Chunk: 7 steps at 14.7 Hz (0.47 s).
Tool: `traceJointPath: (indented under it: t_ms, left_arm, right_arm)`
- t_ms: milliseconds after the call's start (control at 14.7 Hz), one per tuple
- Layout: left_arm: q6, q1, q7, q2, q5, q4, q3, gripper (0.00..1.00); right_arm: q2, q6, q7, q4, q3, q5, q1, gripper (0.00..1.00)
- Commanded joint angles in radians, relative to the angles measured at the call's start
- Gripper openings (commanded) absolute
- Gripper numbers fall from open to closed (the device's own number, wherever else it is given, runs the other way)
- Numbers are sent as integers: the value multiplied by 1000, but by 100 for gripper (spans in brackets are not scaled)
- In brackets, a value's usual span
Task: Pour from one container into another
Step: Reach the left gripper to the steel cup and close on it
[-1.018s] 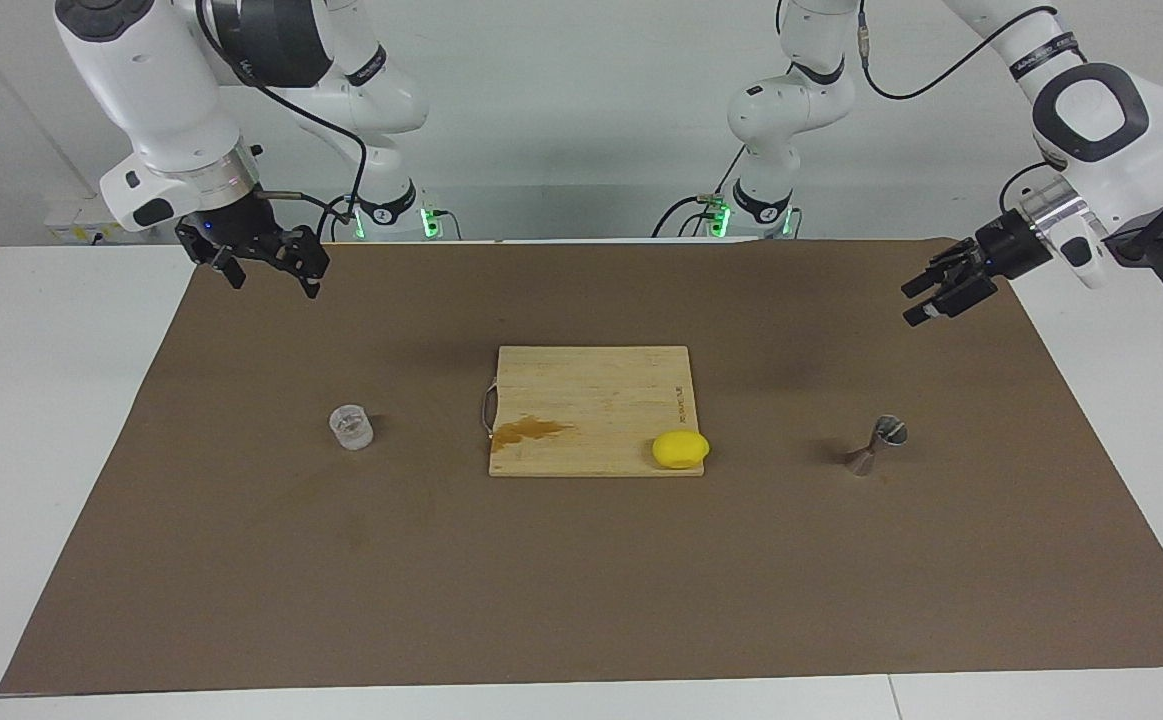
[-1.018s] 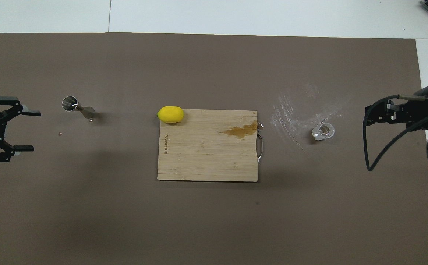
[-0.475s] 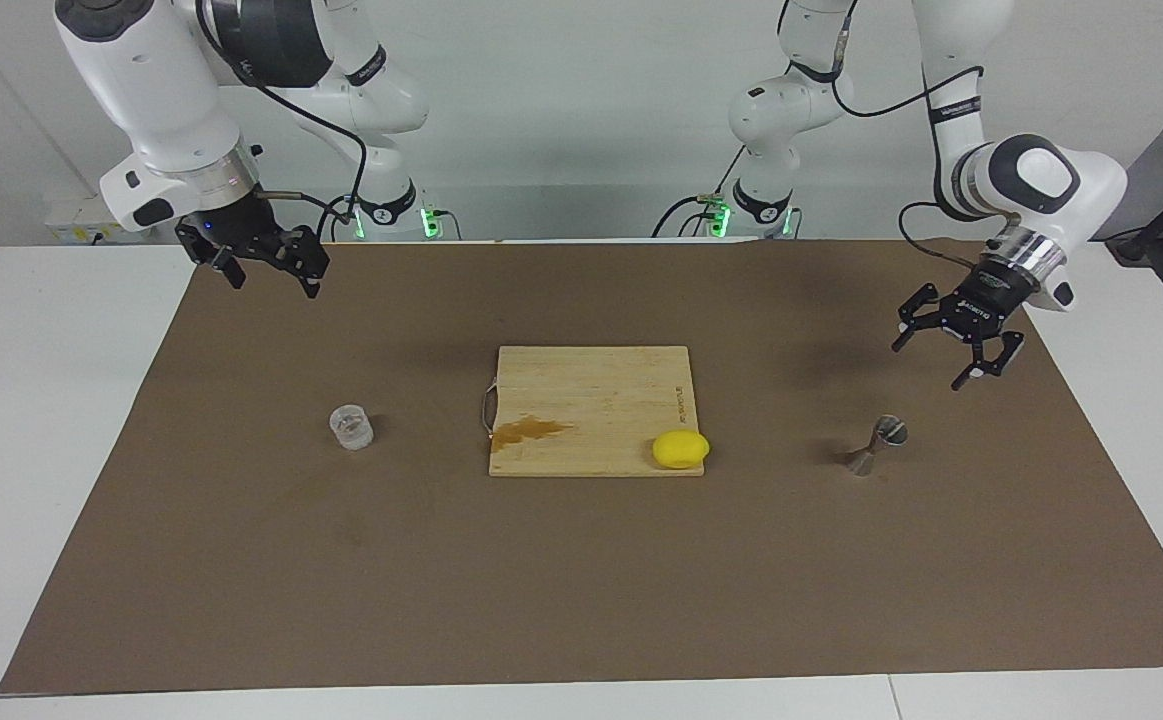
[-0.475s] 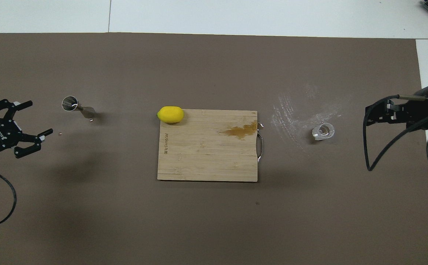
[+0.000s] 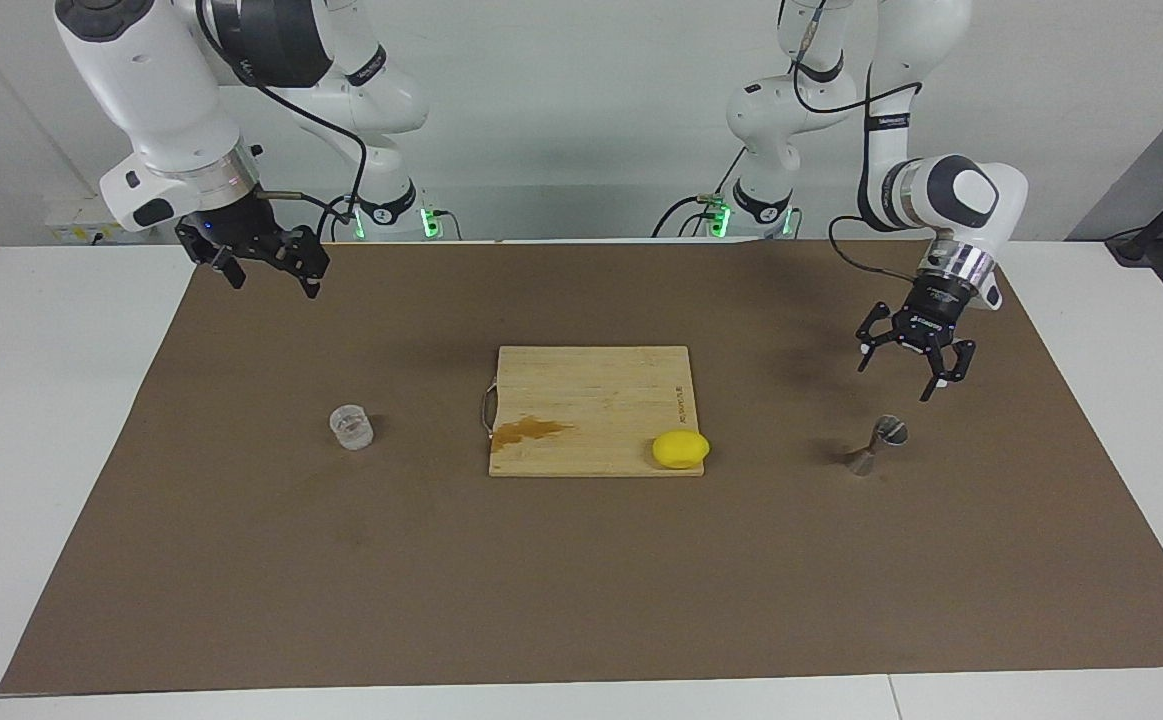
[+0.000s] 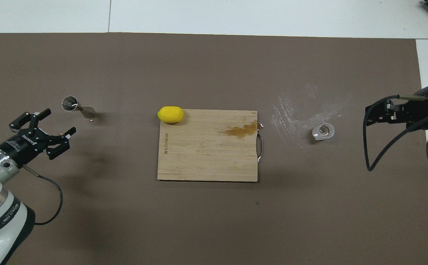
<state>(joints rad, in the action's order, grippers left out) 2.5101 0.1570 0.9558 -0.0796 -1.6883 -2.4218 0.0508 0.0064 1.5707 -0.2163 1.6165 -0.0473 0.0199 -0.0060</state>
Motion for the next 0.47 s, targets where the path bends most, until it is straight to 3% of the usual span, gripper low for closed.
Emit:
traceJointPath:
  t_ms: [0, 407]
  left_arm:
    - [64, -40, 11, 9, -98, -16, -9, 100]
    - [66, -30, -145, 106, -295, 49, -3, 100]
  right_arm:
    - [-25, 6, -11, 25, -6, -23, -14, 100]
    - [-25, 6, -11, 25, -6, -23, -14, 100]
